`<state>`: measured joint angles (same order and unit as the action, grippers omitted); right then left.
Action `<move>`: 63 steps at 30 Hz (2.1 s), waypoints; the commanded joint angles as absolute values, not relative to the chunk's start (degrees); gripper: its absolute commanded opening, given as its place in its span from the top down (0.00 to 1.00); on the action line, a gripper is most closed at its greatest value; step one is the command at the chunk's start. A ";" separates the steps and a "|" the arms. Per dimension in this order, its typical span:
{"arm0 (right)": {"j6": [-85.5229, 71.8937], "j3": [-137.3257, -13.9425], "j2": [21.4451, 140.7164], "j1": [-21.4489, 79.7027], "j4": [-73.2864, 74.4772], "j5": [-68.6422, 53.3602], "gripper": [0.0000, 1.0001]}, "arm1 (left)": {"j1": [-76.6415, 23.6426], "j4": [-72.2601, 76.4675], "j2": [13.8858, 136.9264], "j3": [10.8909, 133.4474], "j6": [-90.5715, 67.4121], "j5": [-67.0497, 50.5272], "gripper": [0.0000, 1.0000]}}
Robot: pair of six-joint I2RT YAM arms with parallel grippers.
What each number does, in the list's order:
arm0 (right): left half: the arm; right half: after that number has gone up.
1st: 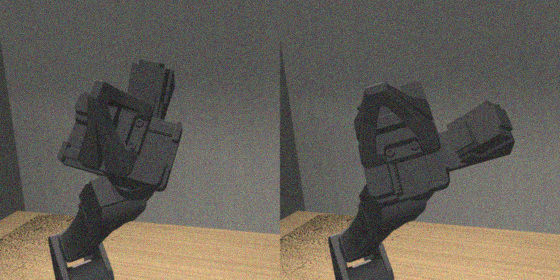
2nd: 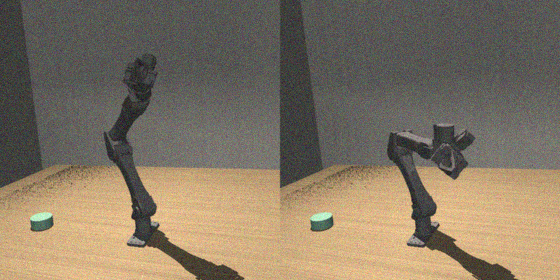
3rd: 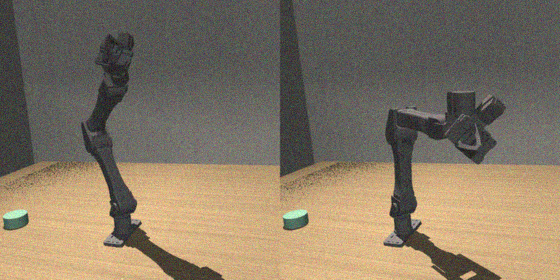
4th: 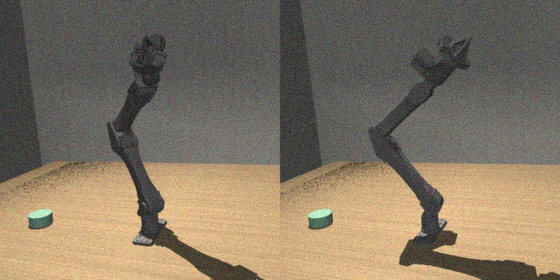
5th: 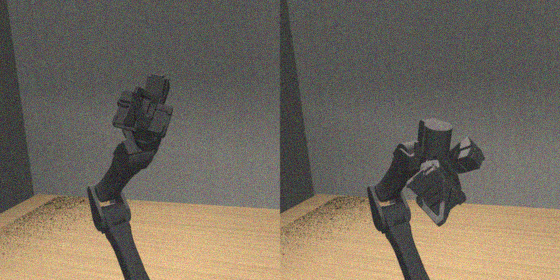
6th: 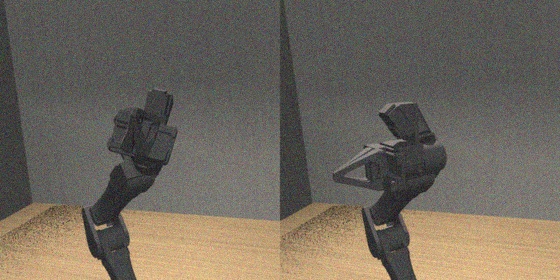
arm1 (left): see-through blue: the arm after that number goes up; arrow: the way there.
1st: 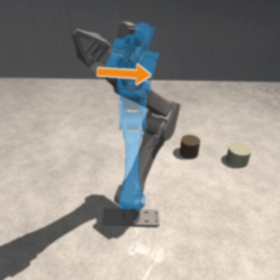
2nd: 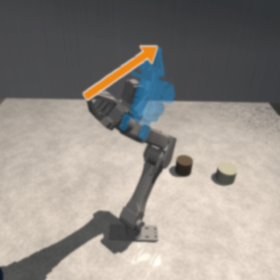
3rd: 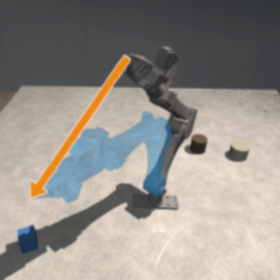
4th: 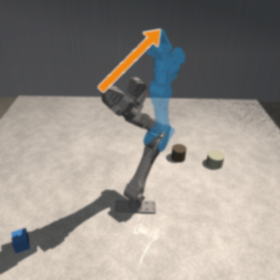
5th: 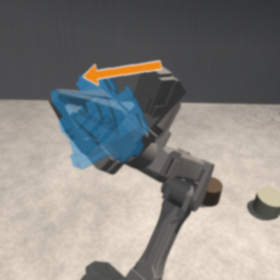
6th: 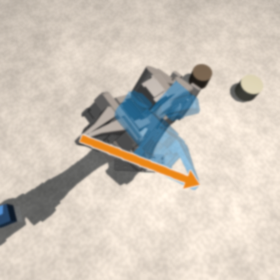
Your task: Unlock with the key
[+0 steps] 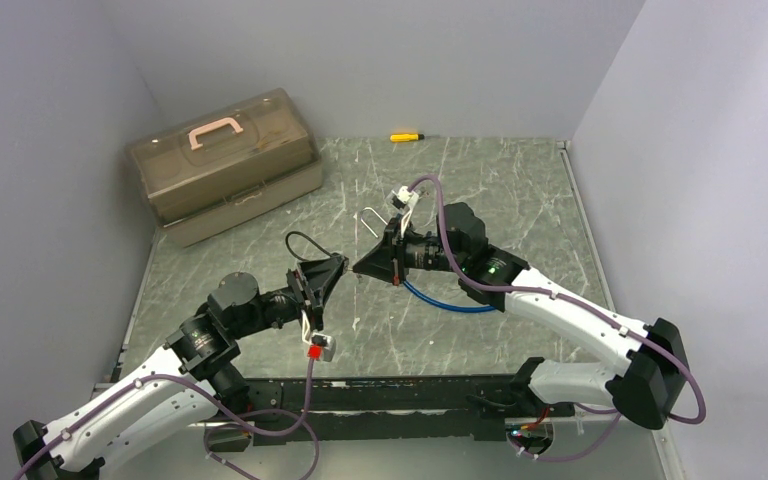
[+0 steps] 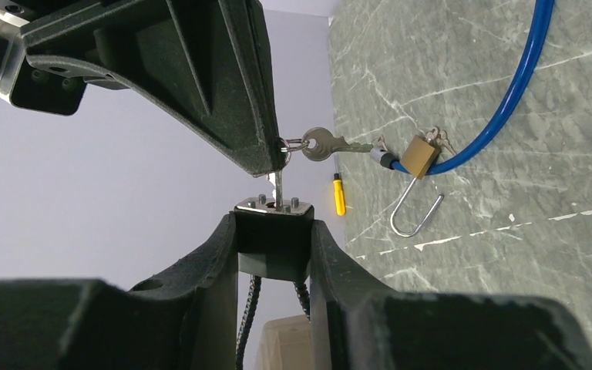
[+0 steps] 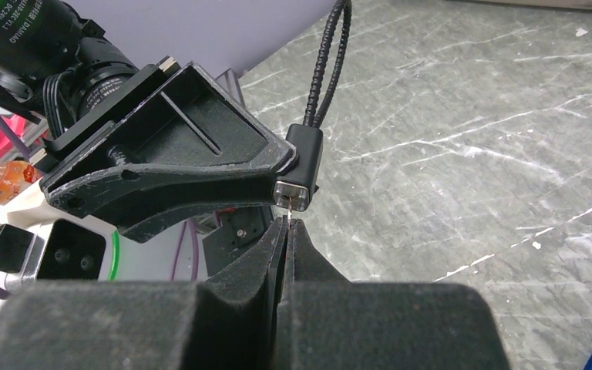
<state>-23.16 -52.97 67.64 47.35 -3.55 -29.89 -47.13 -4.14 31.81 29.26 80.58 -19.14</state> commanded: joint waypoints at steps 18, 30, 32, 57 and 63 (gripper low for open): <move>-25.73 -50.61 68.74 50.46 -15.71 -21.15 1.00 | -47.59 2.11 31.78 31.11 76.15 -20.30 1.00; -24.09 -53.92 73.32 52.81 -15.65 -22.94 1.00 | -47.82 3.97 32.42 31.20 75.99 -22.02 1.00; -24.06 -54.51 74.14 52.86 -15.40 -23.56 1.00 | -48.01 4.31 32.39 31.16 76.21 -22.09 1.00; -25.36 -56.47 75.37 52.70 -17.85 -27.63 1.00 | -50.41 1.07 30.72 28.82 89.02 -24.20 1.00; -25.27 -55.19 73.68 52.32 -16.15 -27.97 1.00 | -52.66 -1.89 27.77 26.36 92.60 -24.52 1.00</move>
<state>-24.64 -54.26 74.50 51.05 -9.54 -26.04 -48.14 -5.82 28.82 26.81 89.17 -11.07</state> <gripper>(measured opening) 0.007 0.322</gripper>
